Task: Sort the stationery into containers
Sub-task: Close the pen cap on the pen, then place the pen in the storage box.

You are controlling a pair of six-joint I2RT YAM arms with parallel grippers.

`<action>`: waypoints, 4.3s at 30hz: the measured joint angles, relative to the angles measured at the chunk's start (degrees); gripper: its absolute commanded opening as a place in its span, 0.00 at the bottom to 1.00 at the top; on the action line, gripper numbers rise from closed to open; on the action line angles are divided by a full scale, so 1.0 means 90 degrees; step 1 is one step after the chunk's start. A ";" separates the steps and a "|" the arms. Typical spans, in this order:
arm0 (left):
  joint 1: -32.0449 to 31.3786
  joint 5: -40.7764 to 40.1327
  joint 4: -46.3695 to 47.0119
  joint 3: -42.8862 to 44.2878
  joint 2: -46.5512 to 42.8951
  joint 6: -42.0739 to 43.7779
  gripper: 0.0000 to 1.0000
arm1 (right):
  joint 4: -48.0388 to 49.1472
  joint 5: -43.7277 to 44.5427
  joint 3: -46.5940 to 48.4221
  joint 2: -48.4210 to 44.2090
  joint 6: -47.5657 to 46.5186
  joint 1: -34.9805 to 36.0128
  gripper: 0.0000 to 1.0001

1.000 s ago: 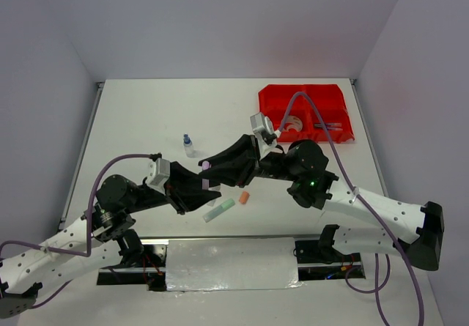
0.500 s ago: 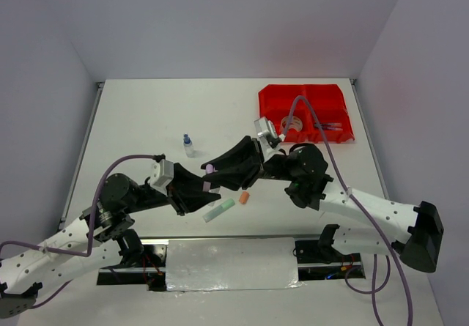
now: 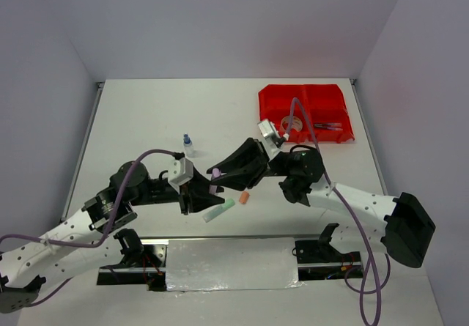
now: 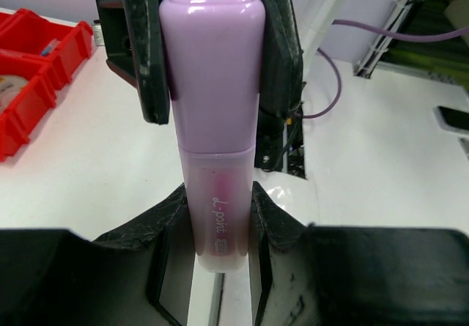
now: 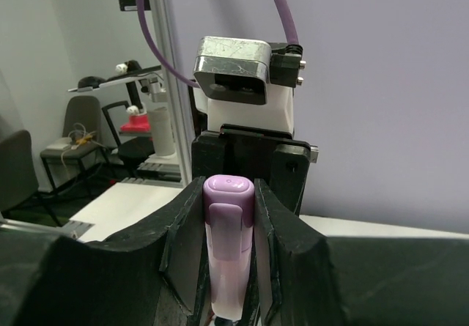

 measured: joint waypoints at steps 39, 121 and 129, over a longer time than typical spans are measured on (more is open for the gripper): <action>-0.0027 -0.2271 0.0372 -0.0119 0.0187 -0.0539 0.71 | -0.3536 0.3696 -0.0563 -0.1778 -0.0469 0.0104 0.00; 0.3427 -0.6657 -0.4102 0.1673 0.1960 -0.1518 0.99 | -0.6424 0.6603 0.1535 0.0588 -0.3007 -0.5882 0.00; 0.3427 -0.6652 -0.4063 0.1664 0.1940 -0.1518 0.99 | -0.6416 0.6475 0.1532 0.0585 -0.2980 -0.5882 0.00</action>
